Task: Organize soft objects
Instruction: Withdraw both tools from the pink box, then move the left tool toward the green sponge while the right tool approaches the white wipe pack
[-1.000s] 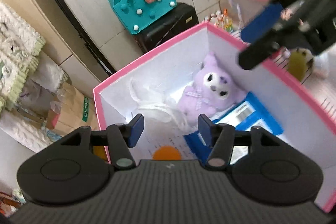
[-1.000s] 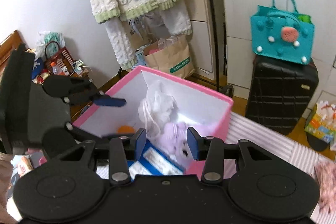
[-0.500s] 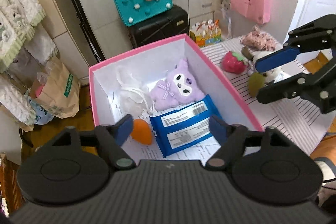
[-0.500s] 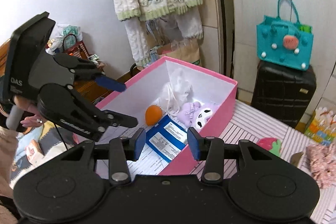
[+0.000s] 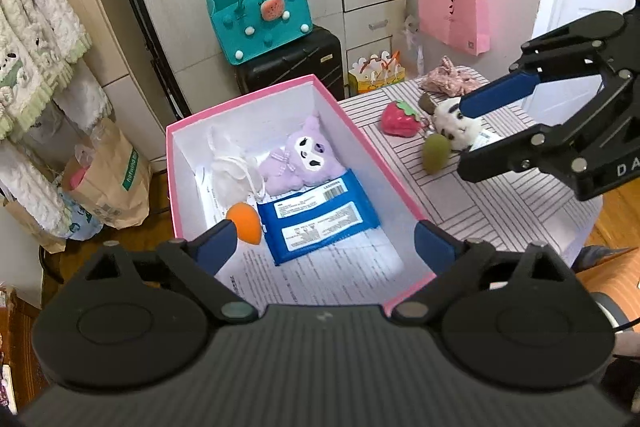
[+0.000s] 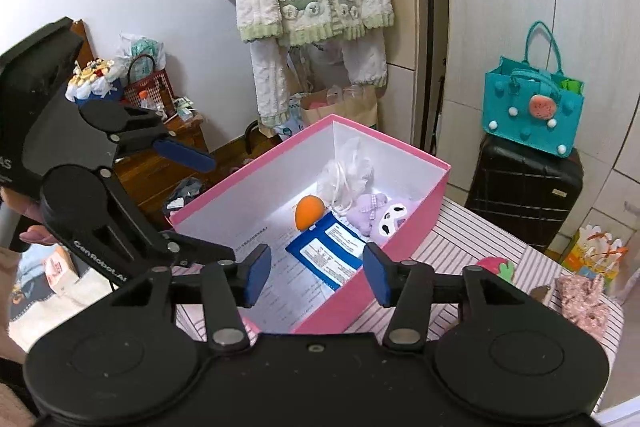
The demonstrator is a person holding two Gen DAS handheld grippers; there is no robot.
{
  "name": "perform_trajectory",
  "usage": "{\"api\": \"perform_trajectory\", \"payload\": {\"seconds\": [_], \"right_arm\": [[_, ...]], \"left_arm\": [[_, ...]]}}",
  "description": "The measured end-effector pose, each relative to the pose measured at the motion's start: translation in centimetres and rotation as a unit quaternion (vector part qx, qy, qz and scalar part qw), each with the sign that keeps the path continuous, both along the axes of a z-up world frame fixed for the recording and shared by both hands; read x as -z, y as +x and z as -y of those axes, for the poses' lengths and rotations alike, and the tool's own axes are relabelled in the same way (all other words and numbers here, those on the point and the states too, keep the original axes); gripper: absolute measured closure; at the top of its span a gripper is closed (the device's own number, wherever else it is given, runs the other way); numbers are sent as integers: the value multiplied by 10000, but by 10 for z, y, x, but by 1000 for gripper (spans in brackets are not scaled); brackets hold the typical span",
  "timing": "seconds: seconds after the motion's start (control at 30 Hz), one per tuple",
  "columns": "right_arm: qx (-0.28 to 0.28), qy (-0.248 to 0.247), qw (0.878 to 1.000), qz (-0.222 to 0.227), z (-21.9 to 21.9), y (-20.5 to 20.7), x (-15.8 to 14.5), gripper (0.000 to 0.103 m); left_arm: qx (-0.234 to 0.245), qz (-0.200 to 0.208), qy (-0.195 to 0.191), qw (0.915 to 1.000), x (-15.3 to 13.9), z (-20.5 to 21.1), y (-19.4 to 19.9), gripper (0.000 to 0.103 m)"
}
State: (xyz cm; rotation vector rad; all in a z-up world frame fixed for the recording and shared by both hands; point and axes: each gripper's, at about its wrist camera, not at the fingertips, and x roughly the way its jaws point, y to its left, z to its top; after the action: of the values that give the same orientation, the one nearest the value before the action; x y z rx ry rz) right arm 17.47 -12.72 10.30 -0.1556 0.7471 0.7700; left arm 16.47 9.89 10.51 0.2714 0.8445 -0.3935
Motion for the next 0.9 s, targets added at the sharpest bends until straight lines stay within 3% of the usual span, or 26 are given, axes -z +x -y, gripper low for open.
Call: {"api": "perform_trajectory", "payload": {"seconds": [0.27,0.53,0.9], "right_arm": [[135,50,9999,45,30,-31,4,41],[108,81,9999,86,60,-70,27,40],[319,224,9992,83,94,-100,63,34]], "left_arm": [[138,77,-106,9998,-4,7,-34,7],[324,139,-707,9969,20,14,-63,7],[263,612,-465,9967,32,32,-106,8]]}}
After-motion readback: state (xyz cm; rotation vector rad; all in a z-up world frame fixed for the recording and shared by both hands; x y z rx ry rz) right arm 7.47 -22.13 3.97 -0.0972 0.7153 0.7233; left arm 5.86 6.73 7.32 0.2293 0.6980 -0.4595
